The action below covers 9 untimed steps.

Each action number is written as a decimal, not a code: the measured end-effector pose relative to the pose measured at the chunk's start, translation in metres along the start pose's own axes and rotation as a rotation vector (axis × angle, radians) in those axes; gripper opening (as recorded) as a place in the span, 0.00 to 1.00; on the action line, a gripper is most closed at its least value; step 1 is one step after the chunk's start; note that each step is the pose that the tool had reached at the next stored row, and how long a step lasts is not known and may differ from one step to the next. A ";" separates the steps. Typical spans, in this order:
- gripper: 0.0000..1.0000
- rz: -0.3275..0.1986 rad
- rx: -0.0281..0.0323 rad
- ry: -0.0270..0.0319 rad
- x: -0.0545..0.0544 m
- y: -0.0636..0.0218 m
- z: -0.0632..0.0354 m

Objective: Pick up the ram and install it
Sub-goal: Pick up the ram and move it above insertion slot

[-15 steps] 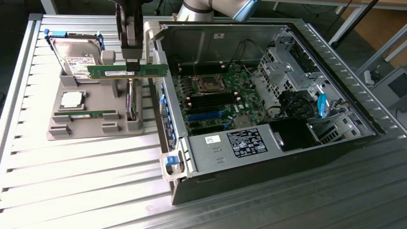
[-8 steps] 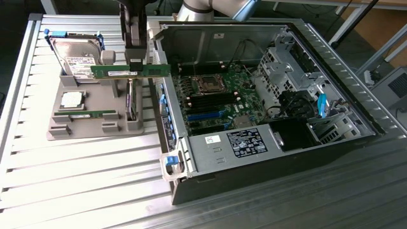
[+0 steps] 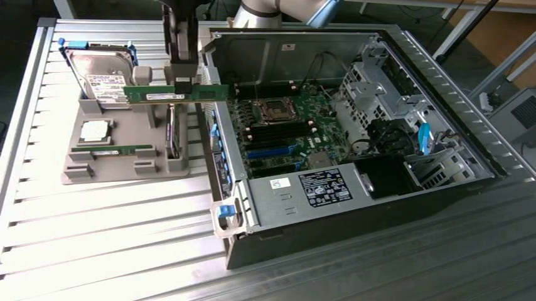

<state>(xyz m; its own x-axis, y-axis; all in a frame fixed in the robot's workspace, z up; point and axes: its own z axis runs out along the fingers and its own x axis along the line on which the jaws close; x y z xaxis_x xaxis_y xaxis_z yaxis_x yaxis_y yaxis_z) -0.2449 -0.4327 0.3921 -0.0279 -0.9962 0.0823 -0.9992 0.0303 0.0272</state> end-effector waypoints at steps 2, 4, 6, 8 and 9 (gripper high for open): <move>0.11 0.000 -0.0001 0.0012 0.000 -0.0017 -0.0001; 0.11 0.000 -0.0001 0.0020 0.000 -0.0030 -0.0001; 0.11 0.000 -0.0001 0.0027 0.000 -0.0042 -0.0002; 0.11 0.000 -0.0001 0.0032 0.000 -0.0052 -0.0002; 0.11 0.000 -0.0001 0.0035 0.000 -0.0059 -0.0002</move>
<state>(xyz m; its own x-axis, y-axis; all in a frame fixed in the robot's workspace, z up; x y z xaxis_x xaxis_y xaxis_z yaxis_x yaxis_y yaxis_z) -0.2390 -0.4327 0.3921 -0.0280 -0.9959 0.0858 -0.9992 0.0304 0.0273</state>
